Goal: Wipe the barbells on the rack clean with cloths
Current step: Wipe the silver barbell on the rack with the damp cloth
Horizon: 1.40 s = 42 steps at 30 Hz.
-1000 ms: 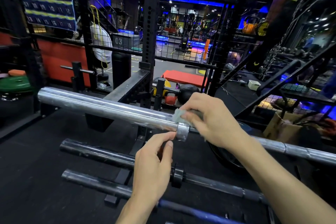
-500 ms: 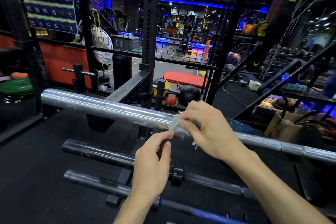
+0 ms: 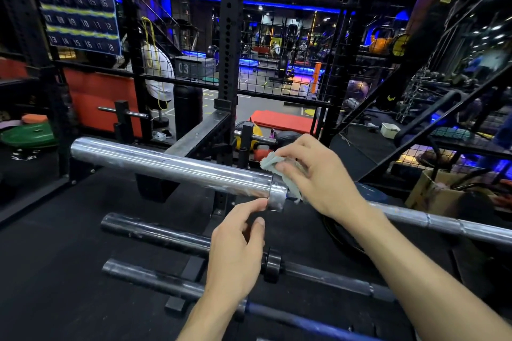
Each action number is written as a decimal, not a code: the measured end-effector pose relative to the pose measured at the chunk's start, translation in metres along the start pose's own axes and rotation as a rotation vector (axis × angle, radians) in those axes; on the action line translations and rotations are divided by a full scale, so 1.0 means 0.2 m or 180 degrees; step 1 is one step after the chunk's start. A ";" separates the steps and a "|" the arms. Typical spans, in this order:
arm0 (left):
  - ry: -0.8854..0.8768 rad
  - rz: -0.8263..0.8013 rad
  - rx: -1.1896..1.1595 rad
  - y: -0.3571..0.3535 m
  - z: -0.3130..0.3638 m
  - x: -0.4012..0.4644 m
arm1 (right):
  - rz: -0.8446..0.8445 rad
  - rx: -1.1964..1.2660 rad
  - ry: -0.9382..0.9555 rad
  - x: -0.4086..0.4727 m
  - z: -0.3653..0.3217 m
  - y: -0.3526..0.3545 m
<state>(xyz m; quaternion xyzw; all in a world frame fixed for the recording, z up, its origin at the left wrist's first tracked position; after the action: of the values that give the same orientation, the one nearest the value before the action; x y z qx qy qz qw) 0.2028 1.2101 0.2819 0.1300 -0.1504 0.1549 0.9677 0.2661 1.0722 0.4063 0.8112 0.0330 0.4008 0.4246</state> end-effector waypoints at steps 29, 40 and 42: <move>-0.0130 0.0048 -0.0052 0.00 -0.01 0.01 | -0.0054 -0.0243 0.0537 0.04 -0.08 -0.03; -0.0006 0.0098 -0.0442 -0.01 0.00 0.00 | -0.0140 0.0465 0.0029 0.07 0.02 0.00; -0.0057 0.0177 -0.0489 -0.02 0.03 0.00 | -0.0169 0.0449 -0.0101 0.08 0.05 -0.01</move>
<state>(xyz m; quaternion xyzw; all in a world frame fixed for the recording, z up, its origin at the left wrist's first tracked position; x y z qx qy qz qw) 0.2018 1.2049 0.2868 0.0525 -0.1741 0.1685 0.9688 0.2854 1.0726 0.4124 0.8442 0.0760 0.3731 0.3774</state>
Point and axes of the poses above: each hand's wrist, its own x-axis towards the middle knuckle, its own y-axis out of the back of the hand, z = x × y, the point moved 10 cm from there along x, towards the middle knuckle, and after that the axes turned 2 degrees about z, right-handed, at the moved point
